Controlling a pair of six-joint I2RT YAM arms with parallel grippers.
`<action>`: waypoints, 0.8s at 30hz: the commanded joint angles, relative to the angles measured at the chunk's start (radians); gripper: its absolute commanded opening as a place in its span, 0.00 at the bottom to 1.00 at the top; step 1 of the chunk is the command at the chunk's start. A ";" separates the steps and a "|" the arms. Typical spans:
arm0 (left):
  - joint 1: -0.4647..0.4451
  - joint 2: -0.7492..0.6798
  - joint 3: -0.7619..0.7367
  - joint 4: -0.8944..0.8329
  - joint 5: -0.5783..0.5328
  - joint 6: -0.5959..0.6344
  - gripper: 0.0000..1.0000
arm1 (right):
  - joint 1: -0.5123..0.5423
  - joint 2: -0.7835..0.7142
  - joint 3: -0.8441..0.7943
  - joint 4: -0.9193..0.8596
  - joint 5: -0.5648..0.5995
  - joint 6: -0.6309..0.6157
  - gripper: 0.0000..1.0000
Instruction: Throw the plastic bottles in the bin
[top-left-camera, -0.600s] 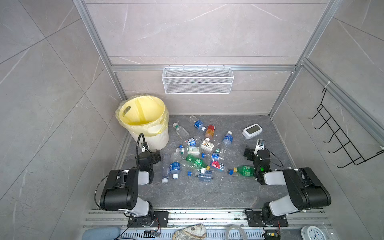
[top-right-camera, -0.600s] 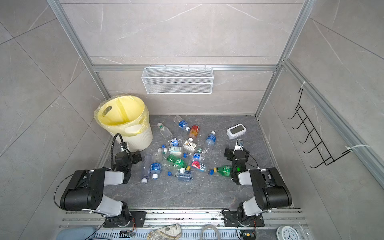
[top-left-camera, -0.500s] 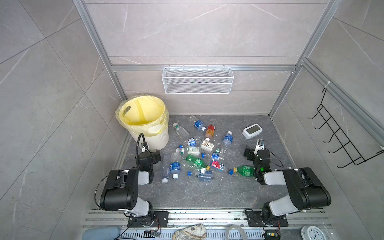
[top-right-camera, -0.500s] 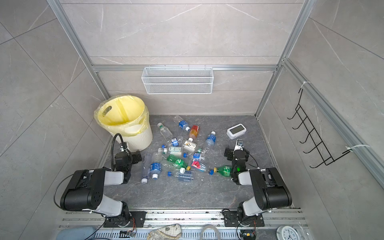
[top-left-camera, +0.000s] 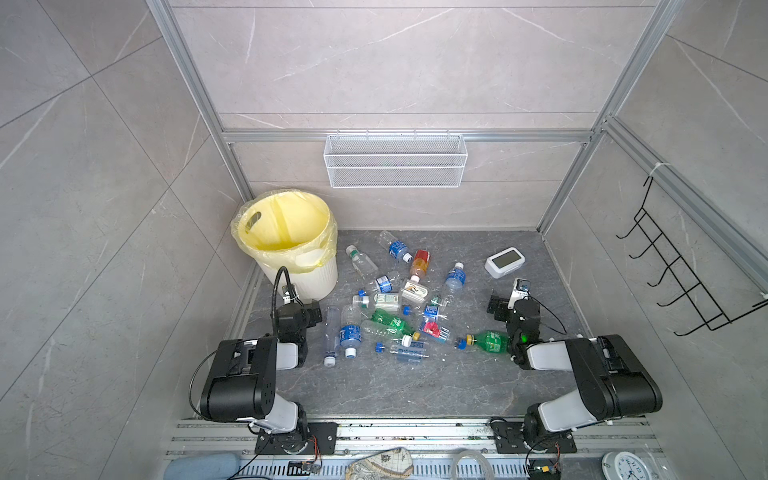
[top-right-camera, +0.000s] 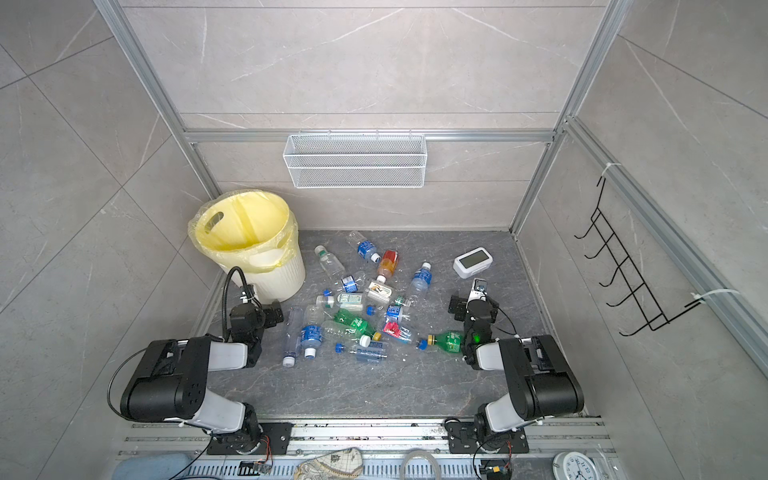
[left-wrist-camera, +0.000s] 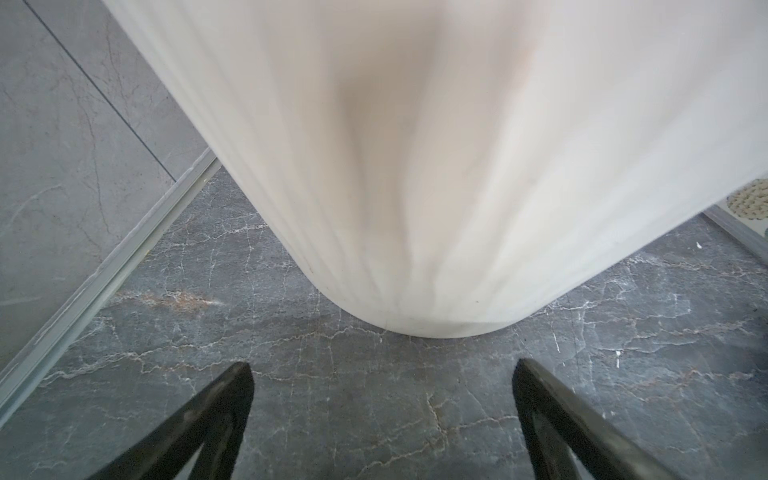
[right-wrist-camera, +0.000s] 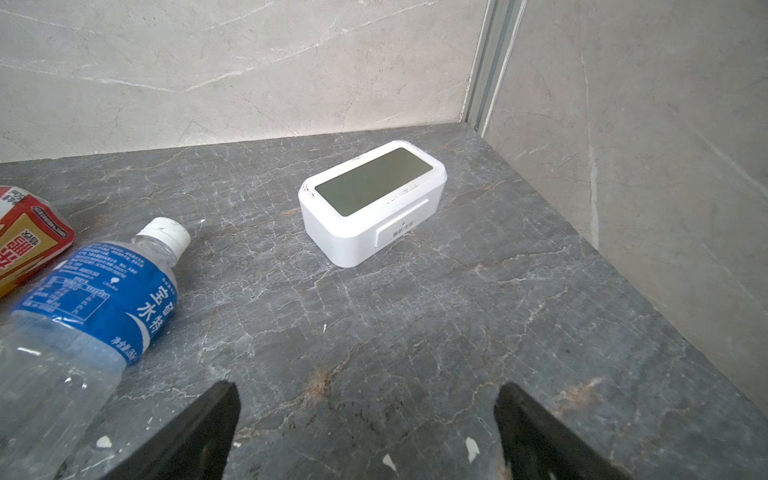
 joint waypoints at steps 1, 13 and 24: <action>-0.003 -0.013 0.022 0.048 -0.001 0.023 1.00 | -0.005 -0.003 0.008 0.006 -0.003 -0.001 1.00; -0.002 -0.015 0.018 0.051 -0.001 0.022 1.00 | -0.005 -0.003 0.008 0.007 -0.004 -0.001 1.00; -0.011 -0.067 -0.048 0.130 -0.062 0.010 1.00 | -0.004 -0.023 0.003 -0.002 0.033 0.011 1.00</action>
